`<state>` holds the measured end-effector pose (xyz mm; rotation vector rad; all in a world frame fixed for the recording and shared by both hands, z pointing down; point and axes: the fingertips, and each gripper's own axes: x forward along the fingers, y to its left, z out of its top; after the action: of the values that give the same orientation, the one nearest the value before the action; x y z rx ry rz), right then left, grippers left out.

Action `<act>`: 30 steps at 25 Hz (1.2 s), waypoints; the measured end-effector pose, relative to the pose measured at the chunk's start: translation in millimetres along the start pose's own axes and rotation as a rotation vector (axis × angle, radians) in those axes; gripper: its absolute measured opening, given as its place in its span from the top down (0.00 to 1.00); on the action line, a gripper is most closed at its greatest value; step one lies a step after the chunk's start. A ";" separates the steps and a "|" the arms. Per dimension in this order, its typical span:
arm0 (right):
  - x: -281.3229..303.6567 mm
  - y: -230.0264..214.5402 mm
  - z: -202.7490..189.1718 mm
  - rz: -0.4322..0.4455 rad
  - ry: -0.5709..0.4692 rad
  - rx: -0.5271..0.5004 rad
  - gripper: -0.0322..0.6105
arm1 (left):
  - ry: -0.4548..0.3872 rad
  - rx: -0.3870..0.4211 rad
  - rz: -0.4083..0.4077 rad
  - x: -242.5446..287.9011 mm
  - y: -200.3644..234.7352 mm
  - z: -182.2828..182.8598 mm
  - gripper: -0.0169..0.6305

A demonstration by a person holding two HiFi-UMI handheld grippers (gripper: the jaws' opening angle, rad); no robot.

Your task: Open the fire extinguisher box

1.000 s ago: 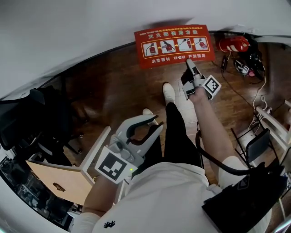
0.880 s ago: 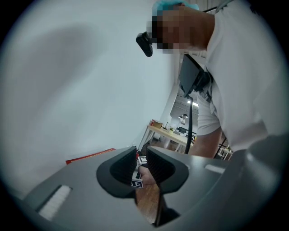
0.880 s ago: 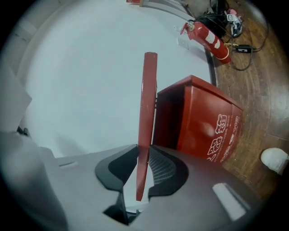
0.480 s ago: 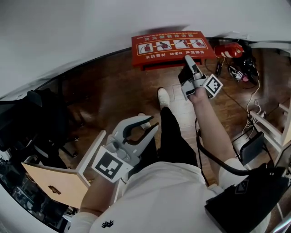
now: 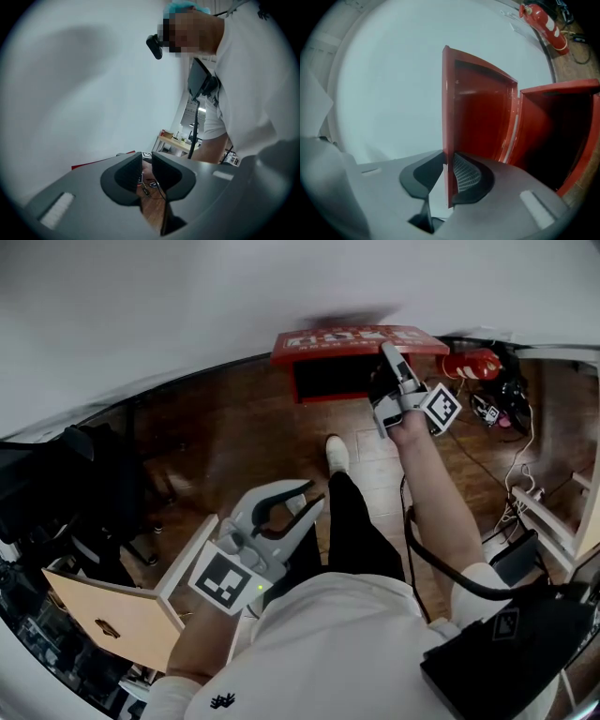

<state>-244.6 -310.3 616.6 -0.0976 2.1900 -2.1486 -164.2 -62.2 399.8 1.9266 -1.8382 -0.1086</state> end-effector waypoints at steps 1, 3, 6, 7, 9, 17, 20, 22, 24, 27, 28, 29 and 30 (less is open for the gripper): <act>5.6 1.0 2.3 0.000 0.001 -0.002 0.84 | -0.005 0.003 0.007 1.3 1.1 2.1 0.88; 16.6 1.7 8.3 0.000 0.004 -0.003 0.84 | -0.009 0.008 0.019 5.1 2.6 5.3 0.88; 34.4 3.4 18.4 -0.009 0.007 0.005 0.83 | -0.009 0.010 0.033 11.0 5.2 11.1 0.88; 40.6 4.2 20.9 -0.015 0.009 0.009 0.83 | -0.014 0.010 0.042 12.1 6.6 13.9 0.88; 52.6 4.3 25.5 -0.020 0.015 0.014 0.83 | -0.022 0.013 0.063 14.0 9.6 18.5 0.88; 84.9 -1.4 42.8 -0.032 0.056 -0.013 0.81 | -0.027 -0.022 0.117 22.6 20.8 23.6 0.88; 93.3 1.5 43.5 -0.021 0.074 -0.038 0.81 | -0.033 -0.034 0.120 27.0 22.3 25.7 0.88; 93.7 4.2 41.7 -0.004 0.087 -0.049 0.82 | -0.033 -0.036 0.117 29.8 21.4 26.0 0.88; 92.0 6.3 40.3 0.016 0.105 -0.064 0.83 | -0.030 -0.040 0.115 31.8 20.8 25.3 0.88; 92.2 14.8 38.1 0.052 0.134 -0.084 0.75 | -0.023 -0.042 0.105 33.0 18.4 22.9 0.88; 91.8 18.8 37.4 0.066 0.140 -0.085 0.73 | -0.021 -0.041 0.102 32.9 16.9 22.0 0.88; 90.6 22.7 36.7 0.078 0.145 -0.084 0.72 | -0.021 -0.039 0.099 32.5 15.2 21.5 0.88; 88.6 26.5 35.7 0.088 0.151 -0.084 0.71 | -0.022 -0.036 0.095 31.6 13.2 21.0 0.88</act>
<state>-329.2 -353.7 588.8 0.1587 2.3174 -2.0800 -181.1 -98.3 394.5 1.8170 -1.9259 -0.1321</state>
